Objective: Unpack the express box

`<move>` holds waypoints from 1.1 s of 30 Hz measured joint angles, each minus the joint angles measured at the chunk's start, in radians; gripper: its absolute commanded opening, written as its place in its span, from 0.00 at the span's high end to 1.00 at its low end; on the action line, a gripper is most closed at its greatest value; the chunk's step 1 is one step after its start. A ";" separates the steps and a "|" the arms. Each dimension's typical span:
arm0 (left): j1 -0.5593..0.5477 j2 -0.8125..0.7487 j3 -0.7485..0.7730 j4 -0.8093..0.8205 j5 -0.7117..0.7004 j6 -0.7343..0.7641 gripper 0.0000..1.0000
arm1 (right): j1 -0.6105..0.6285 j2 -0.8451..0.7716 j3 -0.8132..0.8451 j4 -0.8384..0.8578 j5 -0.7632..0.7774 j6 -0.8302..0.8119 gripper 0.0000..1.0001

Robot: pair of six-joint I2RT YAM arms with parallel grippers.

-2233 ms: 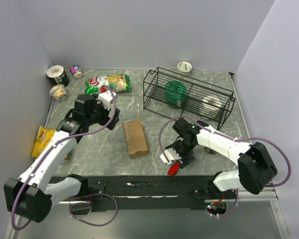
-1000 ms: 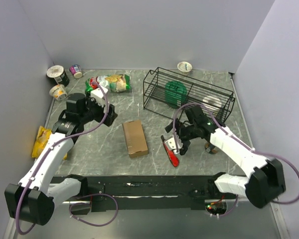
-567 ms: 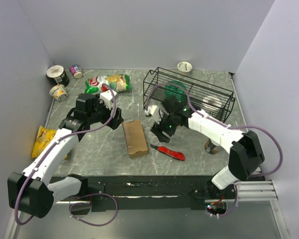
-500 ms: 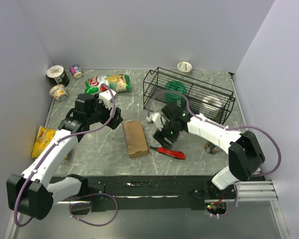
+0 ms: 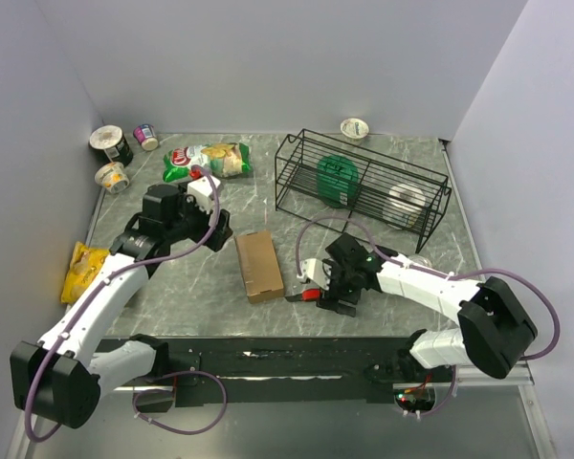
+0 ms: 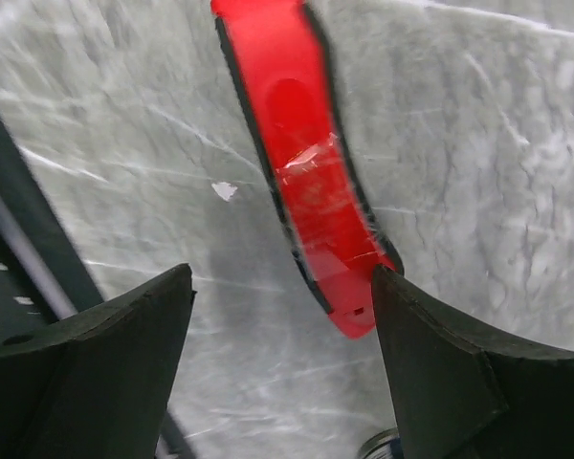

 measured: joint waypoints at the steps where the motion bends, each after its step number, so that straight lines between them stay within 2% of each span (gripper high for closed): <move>1: 0.000 0.007 0.000 0.000 0.000 -0.001 0.04 | 0.000 0.000 -0.018 0.018 0.002 -0.029 0.19; 8: 0.000 0.056 0.013 0.000 0.003 -0.006 0.04 | 0.000 0.024 -0.061 0.135 0.036 -0.177 0.25; 11: 0.000 0.067 0.023 0.000 0.010 -0.003 0.03 | -0.002 0.042 -0.062 0.172 0.043 -0.210 0.37; 14: 0.000 0.075 0.035 0.002 0.017 0.003 0.02 | -0.002 0.042 -0.072 0.200 0.039 -0.242 0.58; 15: 0.000 0.078 0.038 0.005 0.023 0.004 0.01 | -0.002 0.042 -0.075 0.209 0.040 -0.249 0.69; 18: 0.000 0.088 0.050 0.016 0.045 0.014 0.05 | -0.002 0.027 -0.071 0.225 0.048 -0.273 0.87; 19: 0.001 0.090 0.054 0.018 0.060 0.024 0.06 | -0.002 0.018 -0.066 0.215 0.043 -0.274 0.89; 24: -0.001 0.071 0.063 0.043 0.188 0.094 0.10 | -0.048 -0.017 0.034 0.033 -0.030 -0.262 1.00; 28: -0.035 0.030 0.092 0.005 0.300 0.183 0.12 | -0.109 -0.025 0.270 -0.125 -0.166 -0.262 1.00; 33: -0.087 0.081 0.310 -0.066 0.430 0.239 0.17 | -0.152 0.000 0.544 -0.246 -0.293 -0.231 1.00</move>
